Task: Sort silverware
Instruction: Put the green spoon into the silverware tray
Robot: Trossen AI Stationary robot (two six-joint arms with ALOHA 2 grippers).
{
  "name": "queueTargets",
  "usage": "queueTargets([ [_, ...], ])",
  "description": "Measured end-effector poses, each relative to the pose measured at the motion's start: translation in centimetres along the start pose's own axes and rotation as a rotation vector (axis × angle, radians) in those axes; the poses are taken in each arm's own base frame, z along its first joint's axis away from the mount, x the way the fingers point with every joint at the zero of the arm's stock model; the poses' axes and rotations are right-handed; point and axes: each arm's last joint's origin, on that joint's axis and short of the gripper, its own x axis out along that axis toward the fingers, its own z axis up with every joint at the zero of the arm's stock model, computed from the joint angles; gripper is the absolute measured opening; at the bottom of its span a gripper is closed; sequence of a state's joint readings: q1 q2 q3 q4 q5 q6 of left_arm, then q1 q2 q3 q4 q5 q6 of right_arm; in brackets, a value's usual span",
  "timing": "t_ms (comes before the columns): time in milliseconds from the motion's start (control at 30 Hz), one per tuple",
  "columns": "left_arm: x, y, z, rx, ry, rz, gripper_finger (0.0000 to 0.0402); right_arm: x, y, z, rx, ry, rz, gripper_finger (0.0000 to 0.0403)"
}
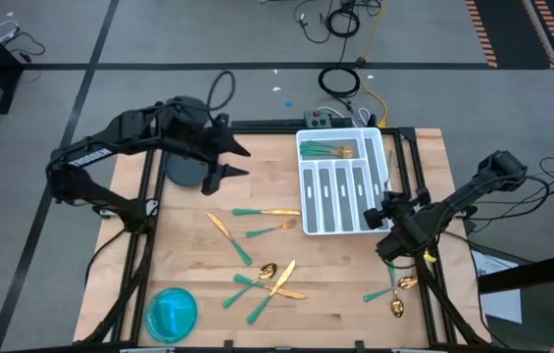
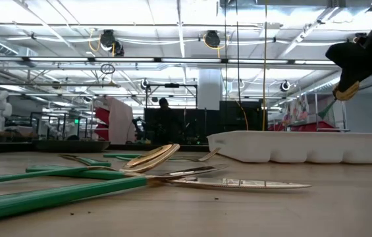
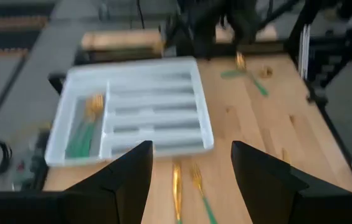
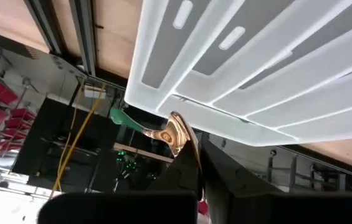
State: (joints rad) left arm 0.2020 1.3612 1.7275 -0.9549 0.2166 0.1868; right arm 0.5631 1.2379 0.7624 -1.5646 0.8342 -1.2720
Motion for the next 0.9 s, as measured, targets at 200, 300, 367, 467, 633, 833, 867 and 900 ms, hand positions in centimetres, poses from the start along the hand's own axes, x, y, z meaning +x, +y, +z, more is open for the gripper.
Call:
queueTargets([
  [200, -0.9, 0.0, 1.6, 0.091, -0.175, 0.023, 0.0225, 0.0, -0.6, 0.2, -0.022, -0.005, -0.030, 0.0000],
  [300, -0.9, 0.0, 1.7, 0.110, -0.192, 0.024, 0.0225, 0.0, -1.2, 0.4, -0.035, -0.024, -0.078, 0.0000],
  [367, -0.6, 0.1, 1.7, 0.108, -0.187, 0.022, 0.0225, 0.0, -1.6, 0.5, -0.045, -0.037, -0.106, 0.0000],
  [467, -0.3, 0.1, 1.6, 0.094, -0.165, 0.017, 0.0225, 0.0, -1.6, 0.6, -0.052, -0.118, -0.095, 0.0000],
  [633, -0.3, 0.1, 1.2, 0.087, -0.135, 0.010, 0.0225, 0.8, -1.3, 0.9, -0.117, -0.160, -0.048, 0.0000],
  [833, 0.9, 0.0, 0.2, 0.076, -0.082, -0.006, 0.0225, 1.6, -1.1, 1.3, -0.148, -0.192, -0.014, 0.0000],
  [867, 1.0, 0.0, 0.1, 0.075, -0.075, -0.007, 0.0225, 1.8, -1.1, 1.4, -0.156, -0.194, -0.013, 0.0000],
  [900, 1.0, 0.0, 0.1, 0.074, -0.073, -0.008, 0.0225, 1.9, -1.2, 1.4, -0.157, -0.195, -0.018, 0.0000],
])
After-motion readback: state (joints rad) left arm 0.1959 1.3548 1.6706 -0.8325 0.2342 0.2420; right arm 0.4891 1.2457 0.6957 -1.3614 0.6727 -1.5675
